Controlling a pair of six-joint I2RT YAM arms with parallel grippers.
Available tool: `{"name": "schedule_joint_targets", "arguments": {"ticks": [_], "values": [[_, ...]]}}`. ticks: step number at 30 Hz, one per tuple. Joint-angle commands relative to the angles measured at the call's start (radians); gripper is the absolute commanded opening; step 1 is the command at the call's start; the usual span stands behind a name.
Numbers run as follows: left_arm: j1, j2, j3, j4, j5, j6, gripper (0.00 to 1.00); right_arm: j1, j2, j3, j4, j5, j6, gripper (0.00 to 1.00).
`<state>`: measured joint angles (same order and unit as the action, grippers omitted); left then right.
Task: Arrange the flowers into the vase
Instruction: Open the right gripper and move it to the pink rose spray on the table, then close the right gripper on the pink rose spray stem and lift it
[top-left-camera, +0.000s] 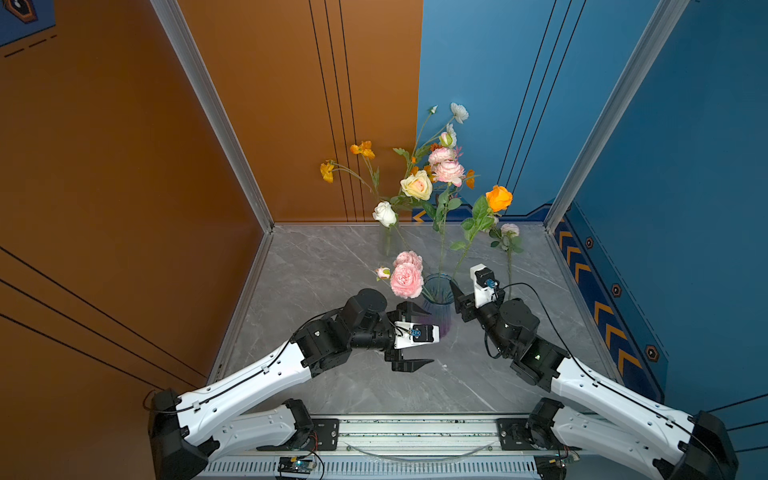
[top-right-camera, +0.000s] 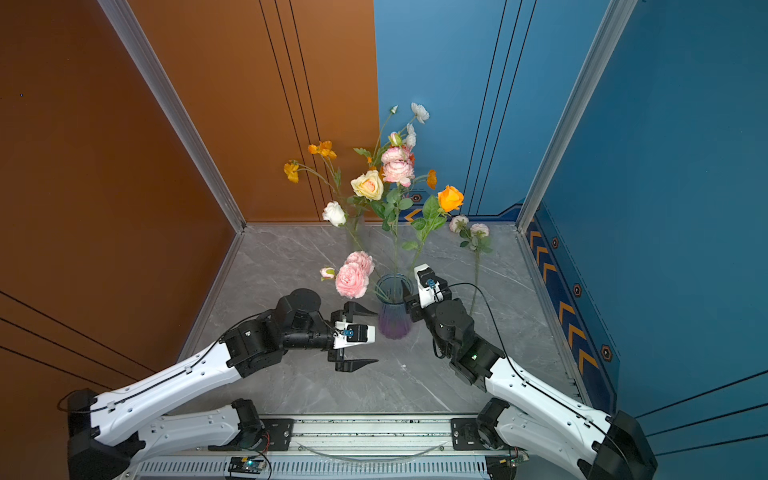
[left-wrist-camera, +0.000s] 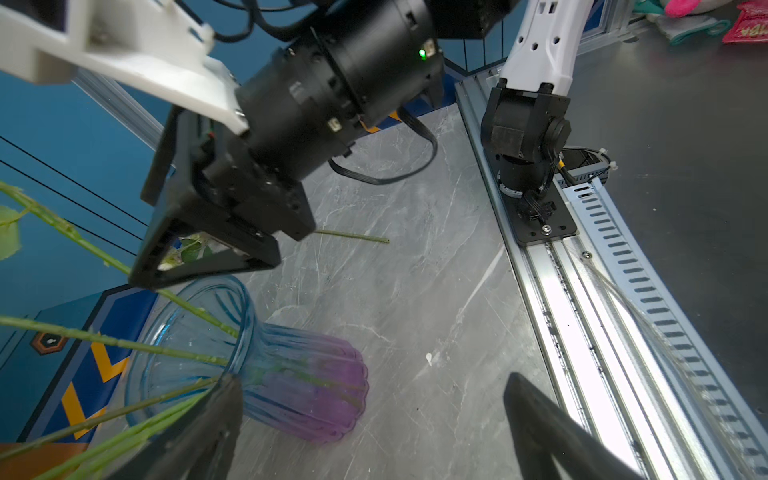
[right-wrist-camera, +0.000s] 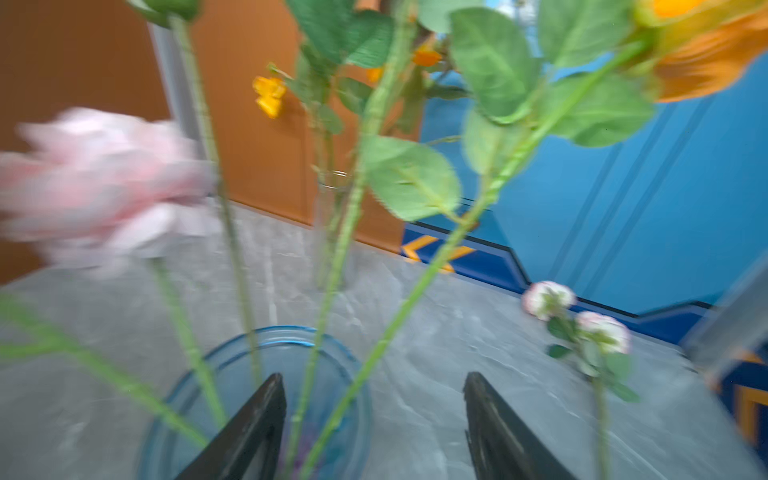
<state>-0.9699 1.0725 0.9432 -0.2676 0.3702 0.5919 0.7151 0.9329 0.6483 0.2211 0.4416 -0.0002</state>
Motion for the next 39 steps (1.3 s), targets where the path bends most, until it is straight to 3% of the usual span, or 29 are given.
{"name": "schedule_joint_targets", "arguments": {"ticks": [1, 3, 7, 13, 27, 33, 39], "values": [[-0.058, 0.056, 0.03, 0.021, -0.088, -0.04, 0.98, -0.174, 0.044, 0.14, -0.43, 0.172, 0.257, 0.74], [-0.107, 0.102, 0.046, 0.029, -0.179, -0.061, 0.98, -0.338, 0.115, 0.197, -0.574, 0.055, 0.338, 0.75], [-0.174, 0.173, 0.063, 0.036, -0.283, -0.077, 0.98, -0.55, 0.26, 0.251, -0.671, -0.126, 0.377, 0.75], [-0.221, 0.189, 0.043, 0.067, -0.253, -0.083, 0.98, -0.716, 0.456, 0.274, -0.652, -0.326, 0.37, 0.73], [-0.222, 0.161, 0.024, 0.063, -0.24, -0.054, 0.98, -0.78, 0.895, 0.512, -0.606, -0.385, 0.282, 0.51], [-0.222, 0.152, 0.018, 0.06, -0.231, -0.046, 0.98, -0.775, 0.972, 0.574, -0.599, -0.375, 0.281, 0.42], [-0.222, 0.154, 0.012, 0.064, -0.223, -0.042, 0.98, -0.771, 1.04, 0.636, -0.633, -0.36, 0.283, 0.4]]}}
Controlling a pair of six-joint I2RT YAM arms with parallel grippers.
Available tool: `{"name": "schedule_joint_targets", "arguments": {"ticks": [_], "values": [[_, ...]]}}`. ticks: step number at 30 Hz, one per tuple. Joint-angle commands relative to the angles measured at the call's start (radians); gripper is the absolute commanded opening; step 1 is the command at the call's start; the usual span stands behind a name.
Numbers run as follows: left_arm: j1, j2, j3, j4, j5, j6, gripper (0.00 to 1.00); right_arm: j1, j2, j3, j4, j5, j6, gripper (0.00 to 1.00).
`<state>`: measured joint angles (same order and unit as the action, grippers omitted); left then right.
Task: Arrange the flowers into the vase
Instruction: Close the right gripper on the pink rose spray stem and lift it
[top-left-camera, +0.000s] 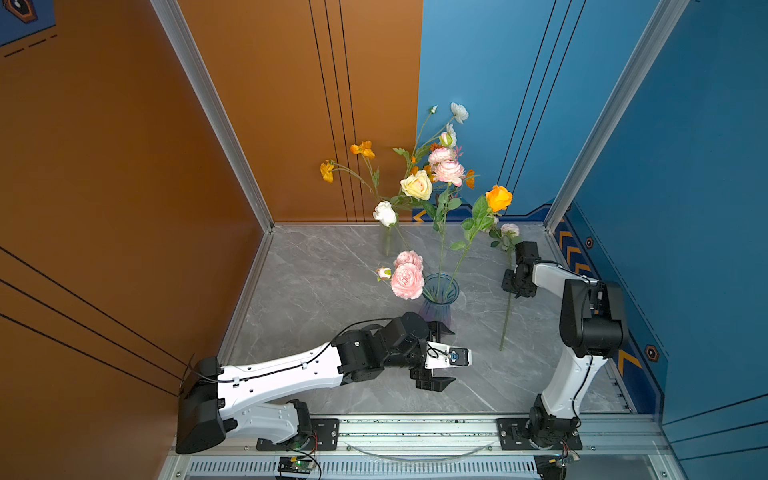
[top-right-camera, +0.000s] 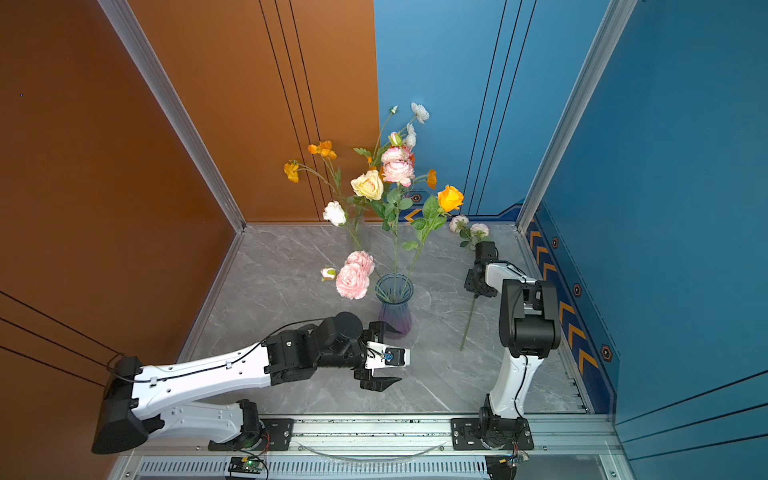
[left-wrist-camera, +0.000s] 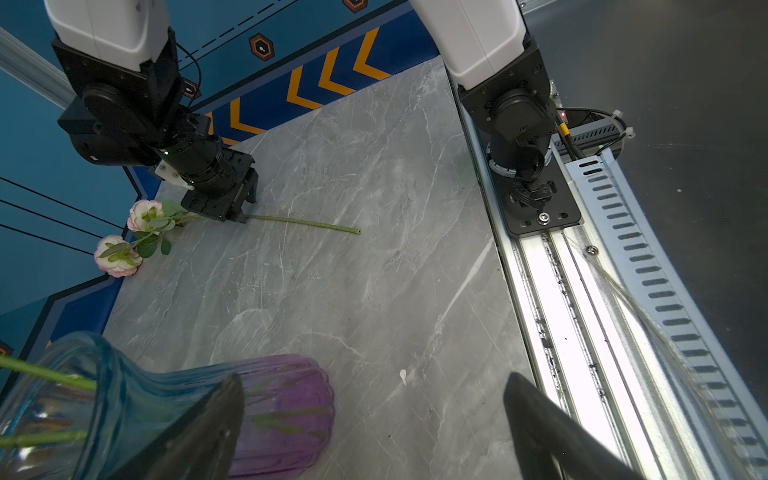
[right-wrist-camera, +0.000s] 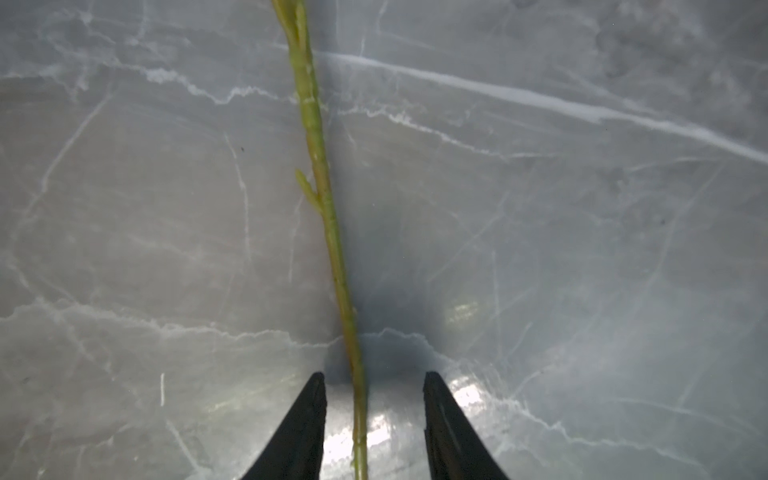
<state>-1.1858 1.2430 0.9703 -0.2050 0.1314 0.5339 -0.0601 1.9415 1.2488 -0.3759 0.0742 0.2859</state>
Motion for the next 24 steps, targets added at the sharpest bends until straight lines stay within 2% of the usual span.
{"name": "schedule_joint_targets", "arguments": {"ticks": [1, 8, 14, 18, 24], "values": [[-0.006, -0.015, -0.015, 0.001, 0.014, 0.016, 0.98, 0.003, 0.044, 0.048, -0.043, 0.005, -0.005, 0.38], [0.0, -0.01, -0.014, 0.0, 0.016, 0.017, 0.98, 0.011, 0.114, 0.113, -0.101, 0.012, -0.001, 0.34], [0.002, -0.01, -0.013, -0.005, 0.016, 0.019, 0.98, 0.014, 0.158, 0.141, -0.13, -0.007, -0.01, 0.17], [0.003, -0.01, -0.01, -0.013, 0.016, 0.021, 0.98, 0.016, 0.155, 0.142, -0.134, -0.015, -0.011, 0.0], [0.001, -0.012, -0.005, -0.02, 0.01, 0.024, 0.98, 0.027, 0.103, 0.108, -0.13, -0.044, -0.037, 0.0]]}}
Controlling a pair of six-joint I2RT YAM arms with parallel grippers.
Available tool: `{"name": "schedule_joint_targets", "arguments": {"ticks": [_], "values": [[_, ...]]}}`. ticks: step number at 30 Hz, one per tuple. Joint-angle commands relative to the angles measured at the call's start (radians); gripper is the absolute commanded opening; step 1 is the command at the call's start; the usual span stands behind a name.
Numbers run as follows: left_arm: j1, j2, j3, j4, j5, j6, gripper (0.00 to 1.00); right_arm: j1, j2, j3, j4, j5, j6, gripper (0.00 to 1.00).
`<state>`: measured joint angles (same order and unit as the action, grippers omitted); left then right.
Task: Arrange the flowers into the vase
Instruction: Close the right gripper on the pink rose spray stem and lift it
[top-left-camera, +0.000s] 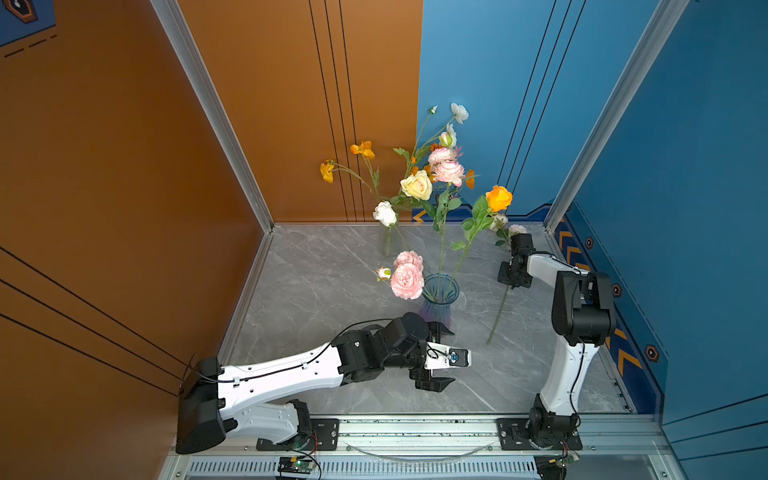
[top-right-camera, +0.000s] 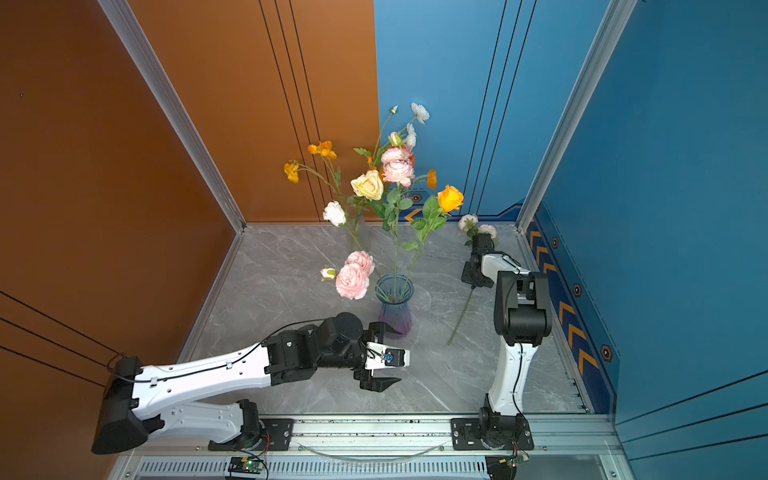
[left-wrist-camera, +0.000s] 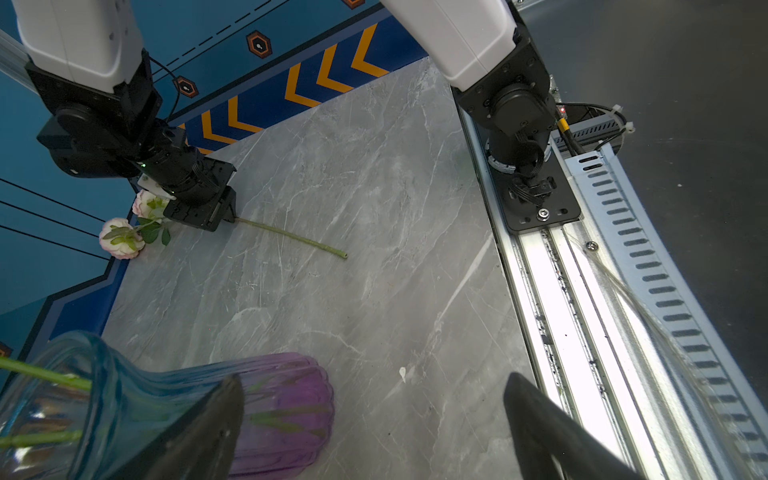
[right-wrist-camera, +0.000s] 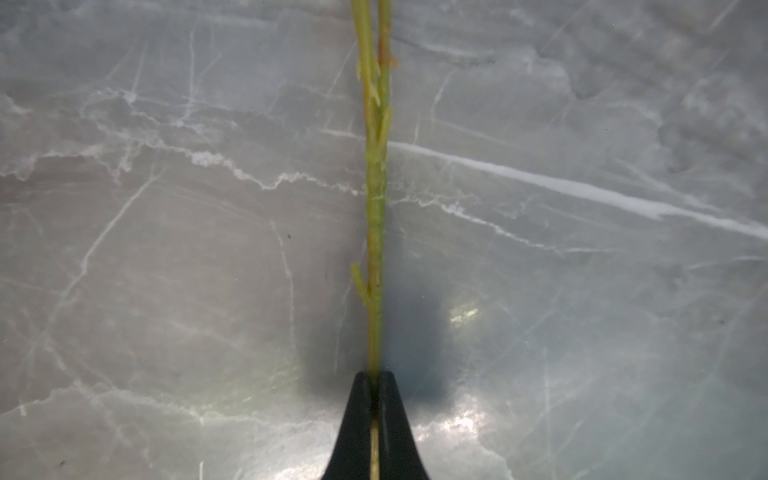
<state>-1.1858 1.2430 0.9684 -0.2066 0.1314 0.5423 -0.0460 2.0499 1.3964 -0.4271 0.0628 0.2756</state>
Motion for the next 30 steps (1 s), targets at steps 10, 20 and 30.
{"name": "schedule_joint_targets", "arguments": {"ticks": [10, 20, 30], "values": [[0.002, -0.04, -0.002, -0.022, 0.008, 0.019, 0.98, 0.066, -0.413, -0.292, 0.03, 0.014, 0.019, 0.0], [0.02, -0.082, -0.019, -0.002, 0.062, 0.015, 0.98, 0.132, -0.945, -0.63, 0.196, 0.131, 0.168, 0.0], [0.025, -0.102, -0.02, -0.006, 0.054, 0.021, 0.98, 0.155, -0.994, -0.516, 0.069, 0.068, 0.164, 0.0]]}}
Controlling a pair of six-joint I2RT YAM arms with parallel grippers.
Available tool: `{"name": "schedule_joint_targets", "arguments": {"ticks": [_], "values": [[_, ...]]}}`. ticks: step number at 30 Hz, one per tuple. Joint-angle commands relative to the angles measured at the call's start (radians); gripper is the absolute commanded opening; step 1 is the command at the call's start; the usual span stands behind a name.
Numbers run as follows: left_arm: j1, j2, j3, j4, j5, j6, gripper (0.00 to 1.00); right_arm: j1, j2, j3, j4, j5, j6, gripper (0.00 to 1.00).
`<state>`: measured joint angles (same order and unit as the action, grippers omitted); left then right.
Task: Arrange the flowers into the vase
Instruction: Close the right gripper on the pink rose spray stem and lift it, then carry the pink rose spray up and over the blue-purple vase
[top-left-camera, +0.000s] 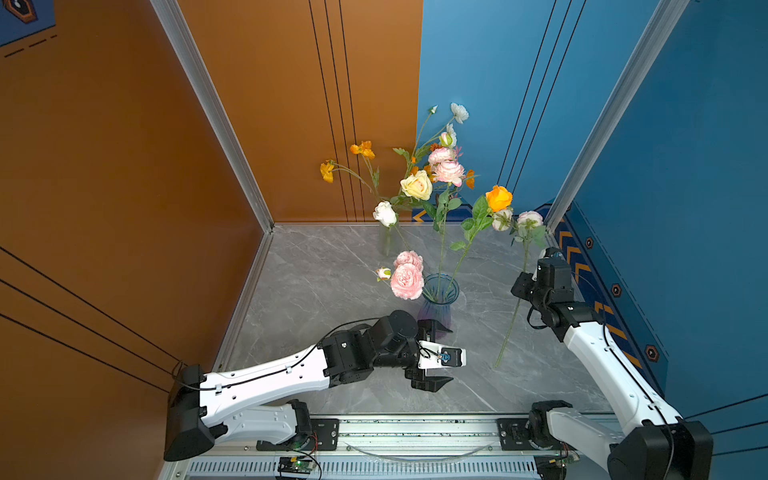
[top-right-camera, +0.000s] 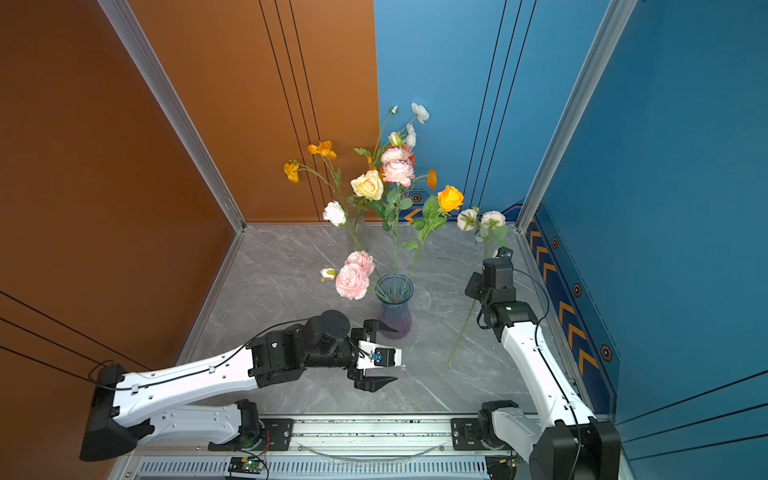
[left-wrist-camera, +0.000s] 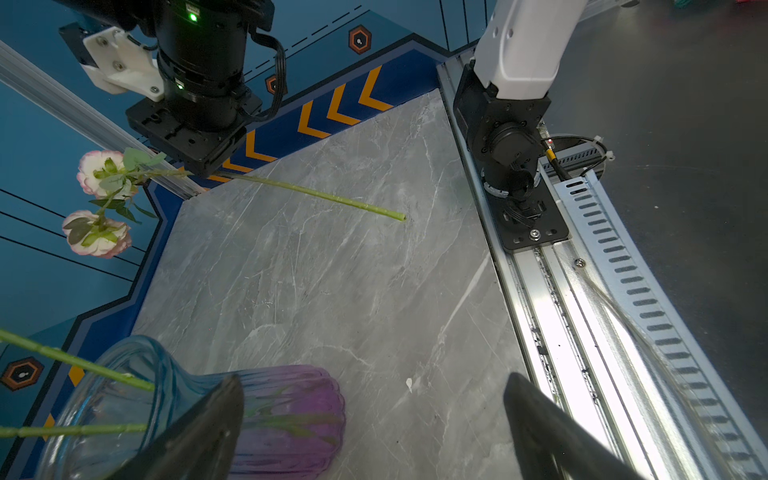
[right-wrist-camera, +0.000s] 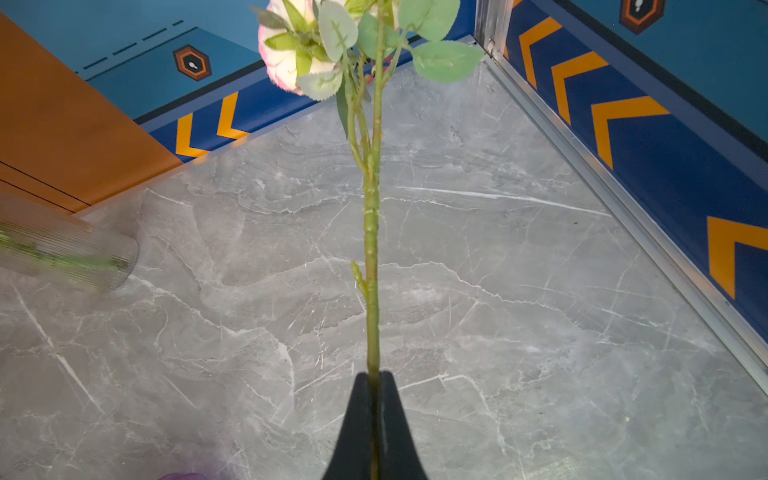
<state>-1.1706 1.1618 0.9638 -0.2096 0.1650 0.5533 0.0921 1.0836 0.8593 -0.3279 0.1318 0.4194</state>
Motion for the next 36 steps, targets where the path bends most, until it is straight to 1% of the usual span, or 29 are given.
{"name": "schedule_joint_targets", "arguments": {"ticks": [1, 5, 8, 15, 17, 21, 25, 29, 30, 34, 36], "values": [[0.009, -0.022, -0.014, -0.004, 0.021, 0.01, 0.98, 0.022, -0.041, 0.02, -0.029, 0.011, 0.021, 0.0], [0.009, -0.03, -0.013, -0.006, 0.021, 0.011, 0.98, 0.035, -0.087, 0.029, -0.022, 0.037, 0.015, 0.0], [0.009, -0.036, -0.014, -0.006, 0.025, 0.012, 0.98, 0.044, -0.111, 0.04, -0.031, 0.031, 0.013, 0.0], [0.011, -0.034, -0.016, -0.006, 0.013, 0.014, 0.98, 0.095, -0.195, 0.05, -0.011, 0.106, 0.002, 0.0], [0.014, -0.037, -0.015, -0.008, 0.013, 0.018, 0.98, 0.127, -0.229, 0.053, 0.006, 0.148, -0.015, 0.0], [0.03, -0.056, -0.01, -0.017, 0.032, 0.019, 0.98, 0.206, -0.295, 0.068, 0.037, 0.28, -0.065, 0.0], [0.071, -0.108, 0.004, -0.033, 0.12, 0.006, 0.98, 0.276, -0.316, 0.127, 0.059, 0.401, -0.132, 0.0], [0.125, -0.128, 0.012, -0.031, 0.185, -0.032, 0.98, 0.334, -0.332, 0.152, 0.167, 0.469, -0.204, 0.0], [0.13, -0.125, 0.015, -0.03, 0.182, -0.049, 0.98, 0.349, -0.335, 0.154, 0.204, 0.483, -0.228, 0.0], [0.111, -0.126, 0.007, -0.031, 0.17, -0.117, 0.98, 0.4, -0.328, 0.171, 0.343, 0.508, -0.335, 0.0], [0.092, -0.132, -0.014, -0.025, 0.137, -0.146, 0.98, 0.42, -0.314, 0.179, 0.424, 0.486, -0.383, 0.0]]}}
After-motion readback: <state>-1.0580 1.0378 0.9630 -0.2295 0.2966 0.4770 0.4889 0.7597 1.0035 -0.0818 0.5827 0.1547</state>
